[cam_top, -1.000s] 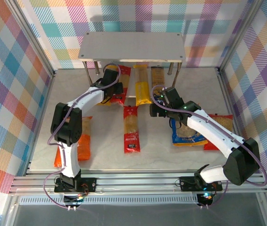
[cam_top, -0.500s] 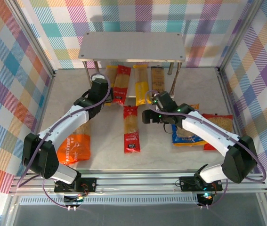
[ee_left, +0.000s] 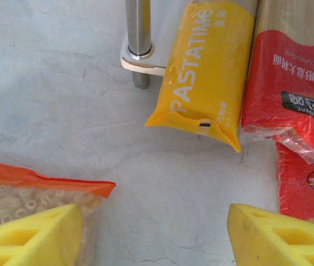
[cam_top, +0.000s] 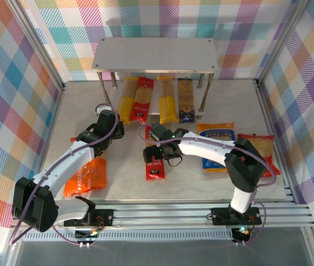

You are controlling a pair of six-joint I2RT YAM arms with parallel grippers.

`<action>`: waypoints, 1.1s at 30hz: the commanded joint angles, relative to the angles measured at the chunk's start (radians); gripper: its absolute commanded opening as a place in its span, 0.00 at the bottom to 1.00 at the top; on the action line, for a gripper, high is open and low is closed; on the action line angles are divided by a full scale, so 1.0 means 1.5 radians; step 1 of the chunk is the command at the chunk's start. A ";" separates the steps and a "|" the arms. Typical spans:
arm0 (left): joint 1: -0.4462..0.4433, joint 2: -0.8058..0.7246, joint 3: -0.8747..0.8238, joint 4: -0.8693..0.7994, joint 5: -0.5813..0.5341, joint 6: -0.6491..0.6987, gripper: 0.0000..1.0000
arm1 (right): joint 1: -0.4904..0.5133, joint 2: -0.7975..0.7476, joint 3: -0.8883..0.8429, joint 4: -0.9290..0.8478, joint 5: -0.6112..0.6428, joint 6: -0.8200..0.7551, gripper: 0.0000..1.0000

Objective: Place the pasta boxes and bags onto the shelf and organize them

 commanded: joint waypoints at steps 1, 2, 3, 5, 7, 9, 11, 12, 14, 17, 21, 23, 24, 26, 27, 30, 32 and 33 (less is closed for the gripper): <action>0.007 -0.012 -0.015 -0.002 0.014 -0.012 0.69 | 0.000 0.036 0.043 -0.004 -0.007 0.021 0.99; 0.007 -0.012 -0.015 -0.001 0.016 -0.012 0.69 | 0.001 0.050 0.054 -0.010 -0.006 0.023 0.99; 0.007 -0.012 -0.016 0.001 0.017 -0.012 0.69 | 0.002 0.062 0.064 -0.023 0.005 0.028 0.99; 0.009 -0.014 -0.018 0.004 0.020 -0.012 0.70 | 0.002 0.090 0.086 -0.048 0.023 0.034 0.99; 0.008 -0.018 -0.022 0.009 0.022 -0.013 0.70 | 0.002 0.112 0.095 -0.054 0.026 0.039 0.99; 0.009 -0.023 -0.027 0.011 0.023 -0.012 0.70 | 0.002 0.128 0.101 -0.053 0.018 0.044 0.99; 0.011 -0.028 -0.030 0.011 0.023 -0.012 0.70 | 0.002 0.147 0.114 -0.063 0.018 0.051 0.99; 0.013 -0.032 -0.033 0.010 0.023 -0.012 0.70 | 0.002 0.154 0.120 -0.068 0.020 0.053 0.99; 0.015 -0.040 -0.036 0.011 0.024 -0.012 0.70 | 0.003 0.166 0.130 -0.074 0.017 0.053 0.99; 0.020 -0.050 -0.041 0.013 0.022 -0.012 0.70 | 0.003 0.177 0.137 -0.070 0.006 0.054 0.99; 0.024 -0.054 -0.047 0.013 0.023 -0.012 0.71 | 0.003 0.188 0.146 -0.076 0.001 0.048 0.99; 0.024 -0.053 -0.048 0.013 0.024 -0.013 0.71 | 0.003 0.195 0.151 -0.080 -0.005 0.046 0.99; 0.025 -0.052 -0.047 0.014 0.025 -0.013 0.71 | 0.003 0.198 0.152 -0.082 -0.008 0.045 0.99; 0.025 -0.051 -0.048 0.015 0.028 -0.014 0.71 | 0.003 0.204 0.153 -0.086 -0.013 0.043 1.00; 0.025 -0.051 -0.048 0.015 0.028 -0.014 0.71 | 0.003 0.208 0.153 -0.089 -0.016 0.040 0.99; 0.026 -0.051 -0.047 0.015 0.028 -0.016 0.71 | 0.003 0.213 0.151 -0.094 -0.024 0.033 0.94; 0.026 -0.049 -0.047 0.016 0.029 -0.017 0.71 | 0.003 0.214 0.147 -0.097 -0.031 0.029 0.89; 0.026 -0.049 -0.047 0.018 0.030 -0.017 0.71 | 0.003 0.214 0.145 -0.099 -0.034 0.027 0.86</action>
